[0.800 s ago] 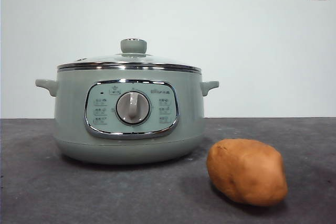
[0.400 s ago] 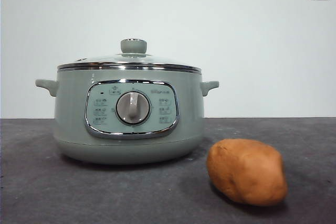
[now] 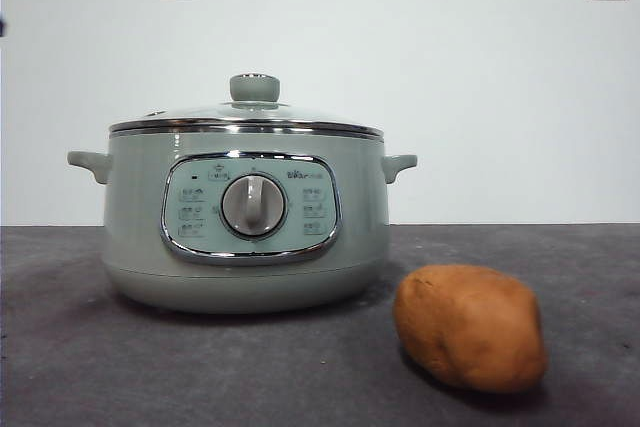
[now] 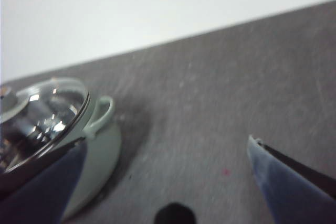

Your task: Pick up the potato,open the lid,put the potato in the pot,close the lid

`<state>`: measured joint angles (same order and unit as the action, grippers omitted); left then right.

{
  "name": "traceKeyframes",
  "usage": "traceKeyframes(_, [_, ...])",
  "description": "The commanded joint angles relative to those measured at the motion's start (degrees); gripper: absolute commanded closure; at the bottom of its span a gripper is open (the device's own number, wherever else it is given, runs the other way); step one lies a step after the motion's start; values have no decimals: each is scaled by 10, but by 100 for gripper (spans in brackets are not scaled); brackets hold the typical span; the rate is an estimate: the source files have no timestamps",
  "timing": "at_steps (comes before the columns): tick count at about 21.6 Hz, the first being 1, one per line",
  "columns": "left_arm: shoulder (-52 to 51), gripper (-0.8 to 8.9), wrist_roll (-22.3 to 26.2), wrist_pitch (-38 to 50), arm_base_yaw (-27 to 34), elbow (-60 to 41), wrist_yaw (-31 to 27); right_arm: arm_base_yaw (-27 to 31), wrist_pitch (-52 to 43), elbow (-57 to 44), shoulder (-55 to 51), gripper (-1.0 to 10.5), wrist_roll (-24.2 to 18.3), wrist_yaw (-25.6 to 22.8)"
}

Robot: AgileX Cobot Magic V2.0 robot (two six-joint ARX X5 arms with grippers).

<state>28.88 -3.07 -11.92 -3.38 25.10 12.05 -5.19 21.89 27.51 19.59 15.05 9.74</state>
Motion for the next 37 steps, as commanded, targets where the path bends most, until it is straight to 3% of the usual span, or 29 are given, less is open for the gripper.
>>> traceKeyframes(1, [37,188,-4,-1,2,27,72,0,48,41,45,404,5,23])
traceKeyframes(5, [93,188,-9,-9,2,57,123,0,118,88,100,407,27,36])
traceKeyframes(9, [139,188,-45,-18,2,80,160,0,173,120,148,400,26,44])
traceKeyframes(12, [172,188,-47,-56,0,106,179,-1,212,143,191,267,-9,64])
traceKeyframes(14, [194,188,-46,-81,-3,123,215,-1,238,160,226,193,-43,113])
traceKeyframes(16, [215,188,-44,-114,-6,145,252,-5,273,180,276,186,-68,162])
traceKeyframes(19, [234,188,-41,-154,-14,169,274,-48,312,210,354,186,-80,164])
traceKeyframes(29, [235,188,-37,-178,-27,174,273,-300,251,234,545,191,-12,42])
traceKeyframes(32, [235,188,-38,-178,-27,174,273,-348,210,234,586,191,17,21])
traceKeyframes(37, [235,189,-38,-178,-27,174,269,-396,185,234,654,194,30,-40])
